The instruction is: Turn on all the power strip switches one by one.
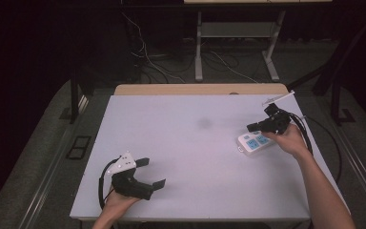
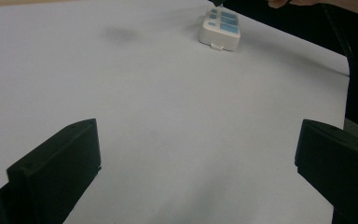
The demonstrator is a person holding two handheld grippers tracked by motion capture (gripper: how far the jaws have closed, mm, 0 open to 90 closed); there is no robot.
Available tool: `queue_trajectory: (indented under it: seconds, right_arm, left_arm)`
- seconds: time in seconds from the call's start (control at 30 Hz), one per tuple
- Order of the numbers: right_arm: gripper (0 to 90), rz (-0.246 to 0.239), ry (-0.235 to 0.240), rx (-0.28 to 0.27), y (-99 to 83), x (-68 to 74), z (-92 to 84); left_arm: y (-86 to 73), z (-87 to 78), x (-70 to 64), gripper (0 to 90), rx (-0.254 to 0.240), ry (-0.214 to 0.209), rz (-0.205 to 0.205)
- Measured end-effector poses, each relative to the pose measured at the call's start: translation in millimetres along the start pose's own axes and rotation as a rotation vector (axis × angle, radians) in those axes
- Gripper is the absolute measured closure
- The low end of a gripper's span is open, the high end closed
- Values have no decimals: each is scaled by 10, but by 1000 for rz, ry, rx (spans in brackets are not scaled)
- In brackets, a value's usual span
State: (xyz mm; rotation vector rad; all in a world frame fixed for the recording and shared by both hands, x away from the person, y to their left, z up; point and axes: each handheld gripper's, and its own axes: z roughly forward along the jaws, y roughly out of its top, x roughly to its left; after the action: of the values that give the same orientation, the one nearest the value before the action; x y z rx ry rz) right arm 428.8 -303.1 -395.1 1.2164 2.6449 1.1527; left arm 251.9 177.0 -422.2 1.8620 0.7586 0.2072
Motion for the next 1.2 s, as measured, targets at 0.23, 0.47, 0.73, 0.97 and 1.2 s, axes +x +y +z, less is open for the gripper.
queue_trajectory:
  seconds: [0.23,0.47,0.73,0.97,1.2]
  right_arm:
    - [900,13,-19,-23,-5,-66,-135]
    - [900,19,-38,-26,-23,-119,-218]
    - [900,29,-53,-19,-22,-191,-238]
    - [900,31,-60,4,-53,-240,-201]
    - [900,30,-59,20,-70,-259,-155]
  left_arm:
    - [-2,0,0,0,0,1,-3]
    - [-3,-5,0,0,-1,3,-5]
    - [-6,-20,8,0,-2,9,-5]
    - [-5,-21,9,0,-1,12,-5]
    - [-5,-21,10,0,1,13,-5]
